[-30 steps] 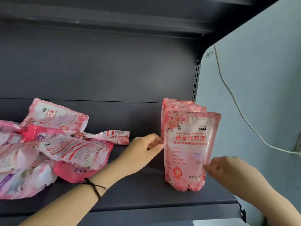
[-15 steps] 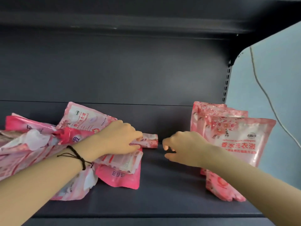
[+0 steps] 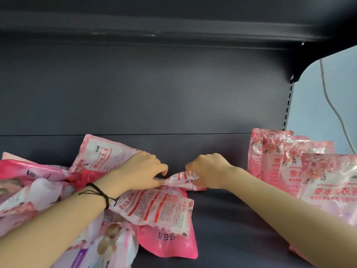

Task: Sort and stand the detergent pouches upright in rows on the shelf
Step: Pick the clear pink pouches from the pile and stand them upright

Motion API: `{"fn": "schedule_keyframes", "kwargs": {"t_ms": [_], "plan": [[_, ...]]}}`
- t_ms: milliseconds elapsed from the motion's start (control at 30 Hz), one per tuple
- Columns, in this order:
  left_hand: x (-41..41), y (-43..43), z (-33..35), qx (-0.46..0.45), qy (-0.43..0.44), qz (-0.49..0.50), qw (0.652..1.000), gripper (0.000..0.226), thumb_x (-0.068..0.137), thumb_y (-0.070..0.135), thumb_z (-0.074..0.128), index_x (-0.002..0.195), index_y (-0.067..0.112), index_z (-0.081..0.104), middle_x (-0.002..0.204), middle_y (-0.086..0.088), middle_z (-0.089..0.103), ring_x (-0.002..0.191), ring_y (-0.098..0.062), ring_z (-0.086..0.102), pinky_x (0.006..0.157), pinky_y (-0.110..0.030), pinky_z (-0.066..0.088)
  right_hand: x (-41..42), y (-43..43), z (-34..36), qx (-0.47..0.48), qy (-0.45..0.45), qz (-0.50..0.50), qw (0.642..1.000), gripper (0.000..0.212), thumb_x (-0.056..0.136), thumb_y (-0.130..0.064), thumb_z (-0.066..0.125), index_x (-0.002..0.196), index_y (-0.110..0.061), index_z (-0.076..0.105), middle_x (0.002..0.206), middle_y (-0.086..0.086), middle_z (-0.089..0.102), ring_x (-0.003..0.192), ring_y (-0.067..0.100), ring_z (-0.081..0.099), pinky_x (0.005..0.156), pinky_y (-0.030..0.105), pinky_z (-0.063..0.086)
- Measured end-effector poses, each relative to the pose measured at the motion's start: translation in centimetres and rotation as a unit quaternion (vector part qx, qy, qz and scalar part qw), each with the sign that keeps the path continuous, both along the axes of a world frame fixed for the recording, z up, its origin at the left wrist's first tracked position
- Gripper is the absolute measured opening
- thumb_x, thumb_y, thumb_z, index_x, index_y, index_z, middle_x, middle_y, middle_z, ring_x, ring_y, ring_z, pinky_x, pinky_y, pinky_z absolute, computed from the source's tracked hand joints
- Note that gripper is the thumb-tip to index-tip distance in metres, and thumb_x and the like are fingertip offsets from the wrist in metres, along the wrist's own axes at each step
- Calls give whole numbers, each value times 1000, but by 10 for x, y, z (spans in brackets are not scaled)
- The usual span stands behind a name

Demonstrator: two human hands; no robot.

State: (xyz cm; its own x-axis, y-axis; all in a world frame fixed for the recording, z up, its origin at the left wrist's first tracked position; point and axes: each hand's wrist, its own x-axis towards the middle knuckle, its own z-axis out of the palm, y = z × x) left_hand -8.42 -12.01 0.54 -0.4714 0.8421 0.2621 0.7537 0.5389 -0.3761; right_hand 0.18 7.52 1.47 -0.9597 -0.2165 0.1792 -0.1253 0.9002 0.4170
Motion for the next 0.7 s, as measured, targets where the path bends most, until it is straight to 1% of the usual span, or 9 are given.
{"fn": "schedule_keyframes", "kwargs": {"t_ms": [100, 167, 233, 267, 367, 433, 533, 633, 700], "plan": [[-12, -2, -5, 97, -107, 8, 990, 21, 90, 48, 51, 103, 35, 60, 101, 18, 64, 99, -6, 54, 90, -30, 45, -28, 0, -20, -45, 10, 33, 998, 27, 91, -35, 49, 114, -23, 57, 111, 0, 62, 101, 26, 60, 68, 30, 39], [-17, -3, -8, 145, -158, 16, 977, 16, 90, 45, 53, 102, 36, 60, 105, 21, 63, 103, -1, 54, 87, -29, 48, -45, 1, -39, -86, 20, 57, 994, 30, 92, -42, 48, 110, -21, 59, 111, 0, 60, 104, 23, 58, 76, 32, 45], [-19, -3, -10, 158, -188, 22, 969, 14, 91, 43, 54, 101, 36, 61, 105, 22, 62, 101, 2, 55, 87, -30, 49, -58, 1, -54, -112, 22, 63, 991, 28, 92, -39, 49, 110, -20, 58, 111, 0, 60, 105, 23, 58, 84, 36, 47], [-21, -4, -11, 159, -199, 24, 967, 14, 91, 43, 55, 101, 36, 61, 106, 22, 62, 100, 2, 56, 87, -30, 50, -64, 0, -60, -119, 20, 61, 991, 26, 91, -36, 50, 110, -20, 58, 111, 0, 61, 105, 23, 58, 85, 37, 48], [-26, -6, -14, 163, -220, 32, 961, 16, 91, 43, 54, 103, 36, 61, 107, 22, 61, 97, 0, 60, 87, -32, 51, -74, 0, -69, -130, 8, 48, 990, 25, 89, -25, 50, 111, -17, 56, 110, 2, 63, 103, 25, 59, 78, 39, 51], [-28, -7, -16, 169, -216, 33, 961, 17, 91, 42, 54, 105, 35, 61, 108, 22, 61, 99, 1, 59, 88, -31, 51, -76, 1, -72, -140, 12, 40, 989, 24, 91, -24, 47, 112, -16, 55, 108, 3, 63, 99, 28, 61, 73, 40, 52], [-28, -6, -15, 210, -212, 38, 954, 19, 91, 38, 56, 109, 33, 61, 109, 20, 61, 95, 3, 55, 84, -24, 48, -74, 8, -70, -152, 46, 5, 987, 18, 93, -16, 44, 107, -11, 54, 104, 6, 64, 92, 33, 63, 62, 33, 39], [-31, -3, -10, 292, -233, 33, 927, 22, 91, 35, 60, 113, 31, 58, 116, 17, 60, 102, -2, 55, 90, -27, 48, -69, 22, -63, -256, 103, -35, 960, 14, 89, -5, 43, 97, -12, 52, 97, 5, 63, 86, 34, 61, 61, 32, 37], [-34, 3, -7, 363, -249, 25, 897, 33, 90, 31, 62, 121, 28, 53, 124, 15, 54, 111, -5, 52, 93, -24, 43, -65, 32, -56, -368, 149, -61, 916, 10, 92, -9, 45, 87, -14, 52, 84, 0, 59, 76, 29, 57, 58, 31, 35]]}}
